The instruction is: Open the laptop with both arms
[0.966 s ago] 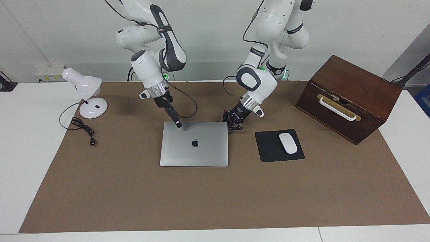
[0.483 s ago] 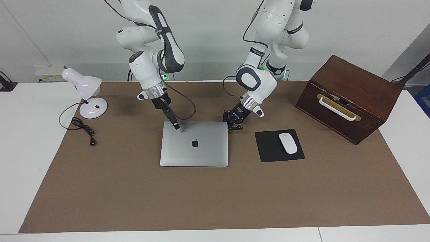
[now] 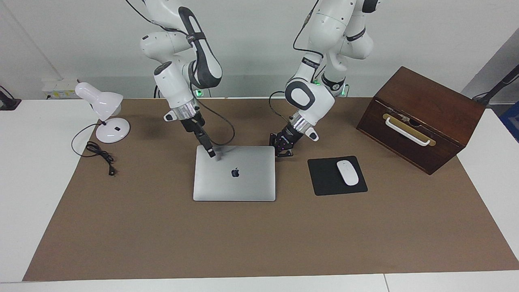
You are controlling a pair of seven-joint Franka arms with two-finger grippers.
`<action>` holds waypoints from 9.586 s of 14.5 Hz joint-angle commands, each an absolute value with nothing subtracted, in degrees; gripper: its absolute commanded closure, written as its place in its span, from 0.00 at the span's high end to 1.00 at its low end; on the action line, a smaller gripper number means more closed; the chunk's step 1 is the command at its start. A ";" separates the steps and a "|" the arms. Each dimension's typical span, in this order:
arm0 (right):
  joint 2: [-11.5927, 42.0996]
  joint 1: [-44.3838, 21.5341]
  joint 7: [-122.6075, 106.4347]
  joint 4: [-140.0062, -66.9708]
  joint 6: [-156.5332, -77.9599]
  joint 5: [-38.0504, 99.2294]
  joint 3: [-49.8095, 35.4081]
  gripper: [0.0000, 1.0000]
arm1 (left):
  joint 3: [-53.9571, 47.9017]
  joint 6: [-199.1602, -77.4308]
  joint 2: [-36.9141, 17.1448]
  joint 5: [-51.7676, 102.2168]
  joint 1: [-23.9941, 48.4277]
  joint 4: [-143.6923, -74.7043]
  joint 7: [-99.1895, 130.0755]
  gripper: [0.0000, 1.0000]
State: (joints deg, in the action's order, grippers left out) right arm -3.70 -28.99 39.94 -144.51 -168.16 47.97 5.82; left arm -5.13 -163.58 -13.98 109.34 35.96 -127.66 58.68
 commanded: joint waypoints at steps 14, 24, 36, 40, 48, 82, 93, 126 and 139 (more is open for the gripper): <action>1.49 -29.71 37.36 -130.88 -170.60 50.88 7.73 1.00 | -4.57 -164.88 -16.26 111.01 37.00 -126.83 57.30 0.00; 5.10 -30.41 36.83 -123.40 -170.51 52.21 10.02 1.00 | -4.57 -164.88 -16.26 111.01 37.00 -126.83 57.30 0.00; 8.79 -30.32 36.39 -116.54 -168.22 52.56 12.30 1.00 | -4.57 -164.88 -16.26 111.01 37.18 -126.83 57.22 0.00; 10.19 -30.15 36.30 -114.88 -168.05 52.56 12.66 1.00 | -4.57 -164.88 -16.26 110.92 37.27 -126.74 57.22 0.00; 14.06 -29.71 36.12 -109.61 -165.86 52.56 14.05 1.00 | -4.57 -164.88 -16.26 110.92 37.35 -126.83 57.22 0.00; -3.78 -10.91 35.60 -107.59 -121.22 33.33 13.89 1.00 | -4.04 -166.73 -14.15 107.58 36.04 -124.37 53.98 0.00; -7.82 3.77 15.06 -102.66 -105.21 14.35 0.97 1.00 | -4.13 -165.67 -14.15 87.47 22.52 -119.01 42.54 0.00; -4.31 8.61 -6.77 -90.70 -88.86 -0.62 -1.67 1.00 | 1.67 -87.81 4.39 4.40 1.76 -106.52 15.30 0.00; -3.96 8.61 -6.59 -90.79 -89.38 -0.17 -1.76 1.00 | 1.93 -94.29 1.23 4.48 3.07 -104.50 15.47 1.00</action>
